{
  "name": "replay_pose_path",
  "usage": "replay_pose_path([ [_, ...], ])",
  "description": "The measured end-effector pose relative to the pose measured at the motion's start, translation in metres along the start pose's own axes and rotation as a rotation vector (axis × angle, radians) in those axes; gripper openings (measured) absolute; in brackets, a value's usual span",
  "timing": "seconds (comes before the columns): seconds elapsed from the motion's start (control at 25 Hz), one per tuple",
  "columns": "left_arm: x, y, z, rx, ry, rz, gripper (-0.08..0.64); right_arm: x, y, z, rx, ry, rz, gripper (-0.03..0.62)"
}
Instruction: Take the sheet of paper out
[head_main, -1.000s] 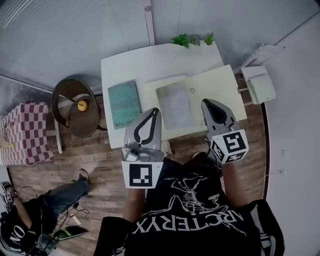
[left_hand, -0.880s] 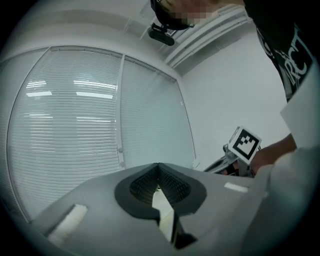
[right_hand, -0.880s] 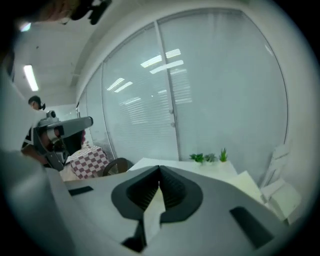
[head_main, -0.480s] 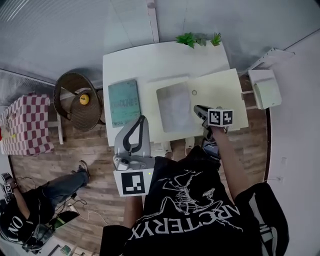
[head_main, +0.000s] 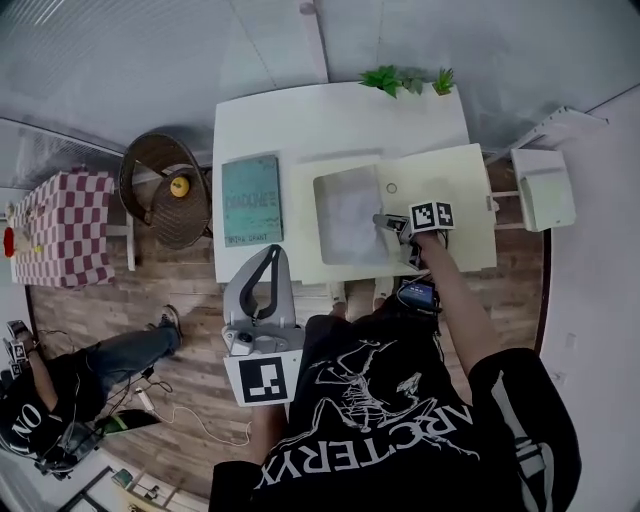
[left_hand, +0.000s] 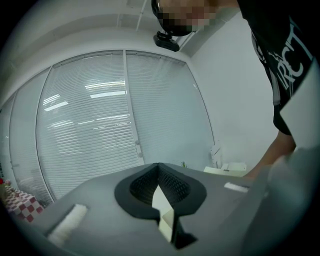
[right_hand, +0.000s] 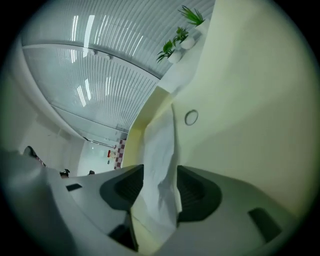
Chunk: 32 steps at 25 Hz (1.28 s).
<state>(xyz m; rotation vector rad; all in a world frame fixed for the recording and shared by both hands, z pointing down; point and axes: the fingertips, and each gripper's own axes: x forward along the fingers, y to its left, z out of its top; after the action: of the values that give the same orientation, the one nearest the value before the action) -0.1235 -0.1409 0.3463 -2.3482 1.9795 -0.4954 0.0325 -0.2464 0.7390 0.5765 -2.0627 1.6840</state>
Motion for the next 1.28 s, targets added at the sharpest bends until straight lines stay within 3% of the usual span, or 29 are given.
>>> replay_pose_path([
  [0.24, -0.007, 0.000, 0.000, 0.008, 0.006, 0.033, 0.011, 0.032, 0.019, 0.001, 0.058, 0.016, 0.091, 0.196],
  [0.36, -0.013, 0.006, 0.000, 0.009, 0.013, 0.048, 0.011, 0.053, 0.029, -0.002, 0.049, 0.052, 0.076, 0.140],
  [0.48, -0.018, 0.012, -0.001, 0.008, 0.013, 0.060, 0.011, 0.063, 0.031, -0.006, 0.025, 0.072, 0.029, 0.033],
  [0.72, -0.016, 0.020, -0.006, -0.007, -0.010, 0.055, 0.011, 0.034, 0.037, -0.002, -0.024, 0.014, 0.046, 0.018],
  [0.88, -0.002, 0.012, 0.000, -0.013, -0.048, 0.005, 0.011, -0.024, 0.053, 0.006, -0.163, -0.052, 0.018, 0.015],
  [1.08, 0.021, -0.006, 0.013, -0.023, -0.106, -0.078, 0.011, -0.114, 0.100, 0.026, -0.387, -0.205, -0.028, 0.014],
  [1.28, 0.032, -0.019, 0.027, -0.011, -0.148, -0.129, 0.011, -0.176, 0.182, 0.037, -0.557, -0.361, 0.048, 0.014],
])
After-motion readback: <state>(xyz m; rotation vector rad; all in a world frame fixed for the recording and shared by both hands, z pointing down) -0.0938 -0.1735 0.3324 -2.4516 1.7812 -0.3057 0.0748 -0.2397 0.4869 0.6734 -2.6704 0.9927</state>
